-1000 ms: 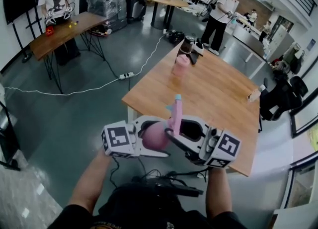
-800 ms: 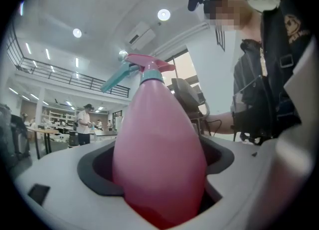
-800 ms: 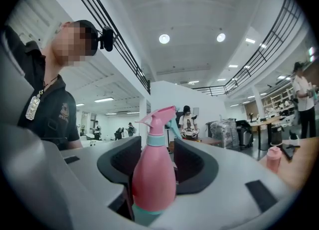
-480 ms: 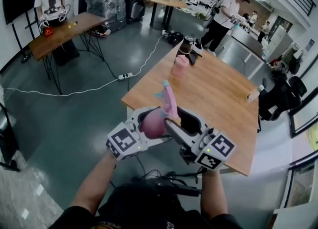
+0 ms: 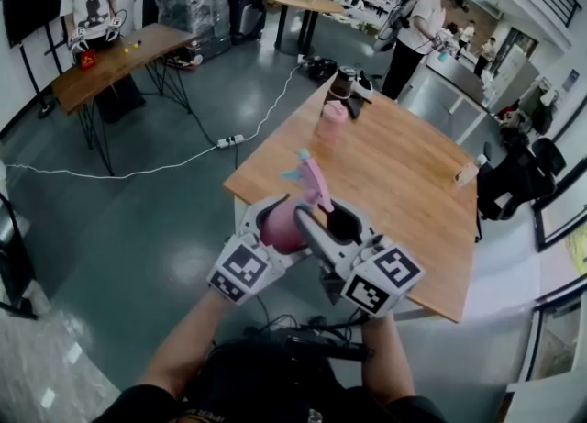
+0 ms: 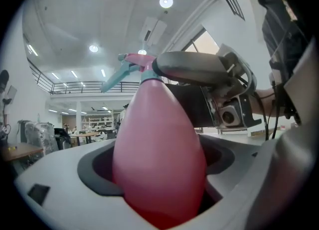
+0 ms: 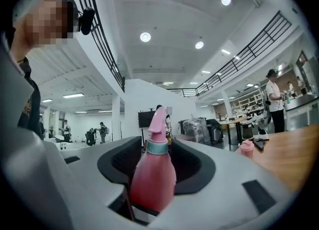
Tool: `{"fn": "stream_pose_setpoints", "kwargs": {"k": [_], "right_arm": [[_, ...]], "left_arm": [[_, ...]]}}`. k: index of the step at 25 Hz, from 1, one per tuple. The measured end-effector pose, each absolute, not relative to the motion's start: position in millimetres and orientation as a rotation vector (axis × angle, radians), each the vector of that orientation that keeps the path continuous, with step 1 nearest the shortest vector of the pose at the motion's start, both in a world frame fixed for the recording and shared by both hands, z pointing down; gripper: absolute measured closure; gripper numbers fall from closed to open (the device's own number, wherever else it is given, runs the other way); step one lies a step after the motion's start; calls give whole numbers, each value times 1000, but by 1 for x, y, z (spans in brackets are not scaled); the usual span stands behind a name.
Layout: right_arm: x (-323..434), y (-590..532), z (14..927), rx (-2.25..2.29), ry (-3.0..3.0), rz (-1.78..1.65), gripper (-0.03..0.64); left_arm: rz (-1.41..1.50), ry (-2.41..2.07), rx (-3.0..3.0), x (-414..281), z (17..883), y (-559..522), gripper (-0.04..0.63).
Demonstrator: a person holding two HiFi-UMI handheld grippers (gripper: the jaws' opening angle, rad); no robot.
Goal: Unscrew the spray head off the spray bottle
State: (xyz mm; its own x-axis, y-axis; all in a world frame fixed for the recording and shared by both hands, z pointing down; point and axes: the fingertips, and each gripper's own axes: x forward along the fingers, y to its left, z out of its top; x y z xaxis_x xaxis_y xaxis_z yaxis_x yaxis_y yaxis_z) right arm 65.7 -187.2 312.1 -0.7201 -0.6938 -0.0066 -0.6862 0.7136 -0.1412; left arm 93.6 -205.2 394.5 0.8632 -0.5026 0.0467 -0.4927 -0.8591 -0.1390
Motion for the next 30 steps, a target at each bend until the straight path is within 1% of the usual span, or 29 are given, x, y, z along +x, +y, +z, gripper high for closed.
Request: {"fn": "stream_pose_setpoints", "kwargs": {"k": [5, 6, 13, 23, 30], "right_arm": [[65, -192, 312, -1199, 2835, -205, 459], [65, -193, 312, -1205, 2836, -203, 476], [64, -190, 311, -1165, 2869, -184, 479], [60, -174, 304, -921, 2977, -148, 480], [54, -152, 297, -639, 3060, -77, 480]], "left_arm": [[-161, 803, -2890, 93, 397, -207, 153], [-166, 805, -2888, 93, 398, -208, 153], [-179, 751, -2913, 93, 397, -202, 153], [-147, 331, -3047, 95, 391, -175, 153], [-97, -32, -3103, 91, 382, -143, 153]]}}
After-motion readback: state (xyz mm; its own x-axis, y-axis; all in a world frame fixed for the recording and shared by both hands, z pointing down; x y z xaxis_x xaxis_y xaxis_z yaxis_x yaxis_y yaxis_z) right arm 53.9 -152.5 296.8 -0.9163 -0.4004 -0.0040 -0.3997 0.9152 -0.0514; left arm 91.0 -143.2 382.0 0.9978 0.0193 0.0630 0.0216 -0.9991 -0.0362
